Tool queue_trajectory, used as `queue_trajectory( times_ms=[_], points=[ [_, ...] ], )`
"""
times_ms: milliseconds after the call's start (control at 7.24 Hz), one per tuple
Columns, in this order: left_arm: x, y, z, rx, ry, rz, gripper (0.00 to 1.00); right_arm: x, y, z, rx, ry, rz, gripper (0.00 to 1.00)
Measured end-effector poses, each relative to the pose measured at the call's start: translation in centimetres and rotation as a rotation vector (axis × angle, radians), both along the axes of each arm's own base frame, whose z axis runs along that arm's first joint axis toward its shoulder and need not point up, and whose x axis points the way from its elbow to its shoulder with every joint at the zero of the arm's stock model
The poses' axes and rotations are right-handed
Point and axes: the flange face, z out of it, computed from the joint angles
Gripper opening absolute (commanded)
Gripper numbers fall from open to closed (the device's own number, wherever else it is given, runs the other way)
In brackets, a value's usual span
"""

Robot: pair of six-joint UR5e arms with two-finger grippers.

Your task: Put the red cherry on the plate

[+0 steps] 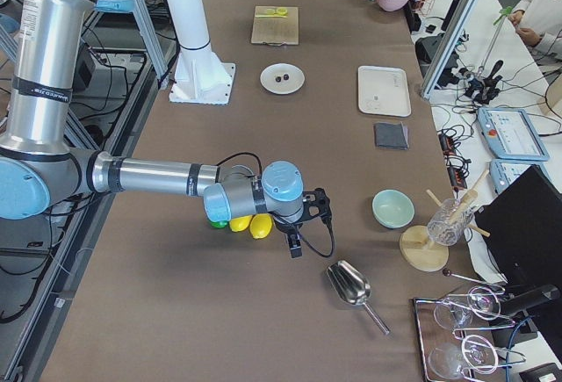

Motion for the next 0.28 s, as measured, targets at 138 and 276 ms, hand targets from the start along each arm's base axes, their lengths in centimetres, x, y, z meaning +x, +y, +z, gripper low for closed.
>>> queue_trajectory(
  times_ms=[138,276],
  points=[
    [0.01,-0.07,-0.26,0.006,0.001,0.001,0.97,0.0,0.0,-0.01,0.0,0.0,0.0,1.0],
    [0.06,-0.18,-0.78,0.017,0.005,0.003,0.97,0.01,-0.02,-0.03,0.0,0.001,0.001,1.0]
  ],
)
